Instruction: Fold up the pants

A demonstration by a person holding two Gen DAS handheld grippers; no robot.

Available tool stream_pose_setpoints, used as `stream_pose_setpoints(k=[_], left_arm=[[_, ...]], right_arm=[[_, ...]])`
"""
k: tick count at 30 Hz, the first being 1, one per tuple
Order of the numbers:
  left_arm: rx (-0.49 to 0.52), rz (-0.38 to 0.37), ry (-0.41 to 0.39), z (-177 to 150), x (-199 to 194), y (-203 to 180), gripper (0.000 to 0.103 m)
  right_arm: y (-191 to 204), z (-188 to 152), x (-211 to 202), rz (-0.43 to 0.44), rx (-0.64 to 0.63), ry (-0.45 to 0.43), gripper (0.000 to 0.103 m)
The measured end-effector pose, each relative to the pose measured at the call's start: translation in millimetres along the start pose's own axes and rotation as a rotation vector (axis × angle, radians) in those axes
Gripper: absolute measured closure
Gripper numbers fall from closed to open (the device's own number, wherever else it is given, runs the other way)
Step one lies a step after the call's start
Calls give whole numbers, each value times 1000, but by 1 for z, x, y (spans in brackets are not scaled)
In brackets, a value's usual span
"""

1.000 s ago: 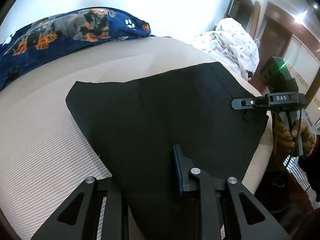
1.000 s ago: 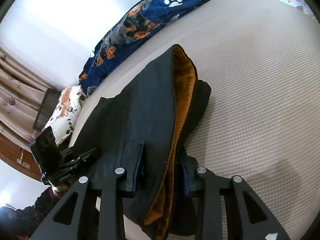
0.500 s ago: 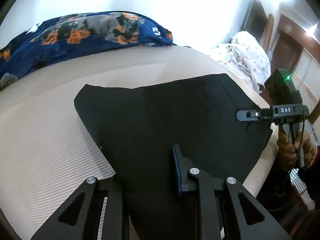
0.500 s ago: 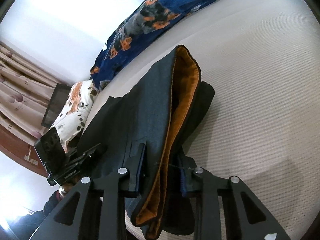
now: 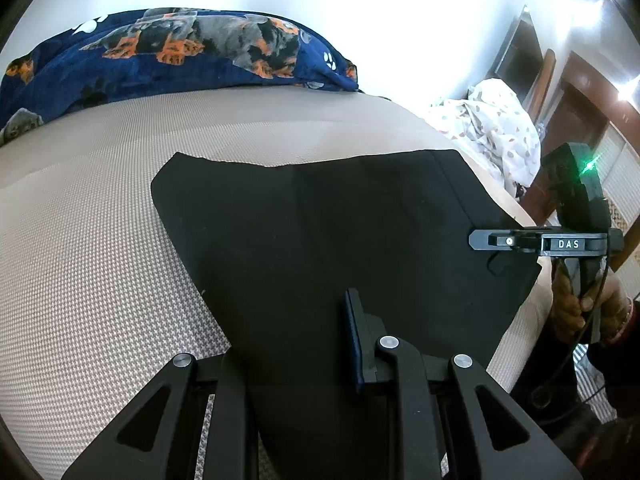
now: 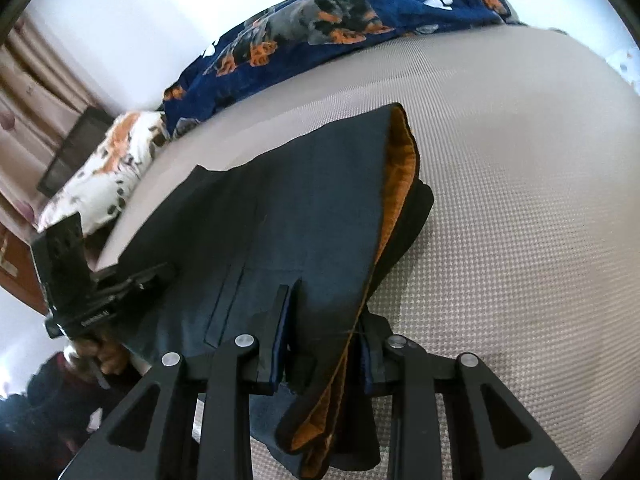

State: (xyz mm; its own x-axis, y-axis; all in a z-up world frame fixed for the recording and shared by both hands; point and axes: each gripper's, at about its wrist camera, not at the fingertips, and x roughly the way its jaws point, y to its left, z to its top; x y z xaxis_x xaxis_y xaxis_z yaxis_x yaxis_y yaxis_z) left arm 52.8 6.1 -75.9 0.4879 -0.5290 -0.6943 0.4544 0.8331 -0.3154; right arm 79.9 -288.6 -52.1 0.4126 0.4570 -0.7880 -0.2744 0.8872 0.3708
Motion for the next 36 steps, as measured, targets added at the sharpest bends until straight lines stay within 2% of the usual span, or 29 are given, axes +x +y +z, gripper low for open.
stream_pose_setpoints(k=[16,25,28,33,36], left_arm=[[-31,-36,6,-1,4,9,81],[-43,-52,14,-2,4,12,81],[-35,-46,13,-1,4,11,81],[42,30,6,1,3,-5,81],[45,40,7,2,2,-7,81]], right_arm=[[15,0,-1,-82,-75,1,77],[17,-1,-1,-91,-85,2,77],[16,-1,-1,-83,-77,1,77],[6,0,-1,-30,-24,-1,76],[-1,0,-1,8,17,0,76]])
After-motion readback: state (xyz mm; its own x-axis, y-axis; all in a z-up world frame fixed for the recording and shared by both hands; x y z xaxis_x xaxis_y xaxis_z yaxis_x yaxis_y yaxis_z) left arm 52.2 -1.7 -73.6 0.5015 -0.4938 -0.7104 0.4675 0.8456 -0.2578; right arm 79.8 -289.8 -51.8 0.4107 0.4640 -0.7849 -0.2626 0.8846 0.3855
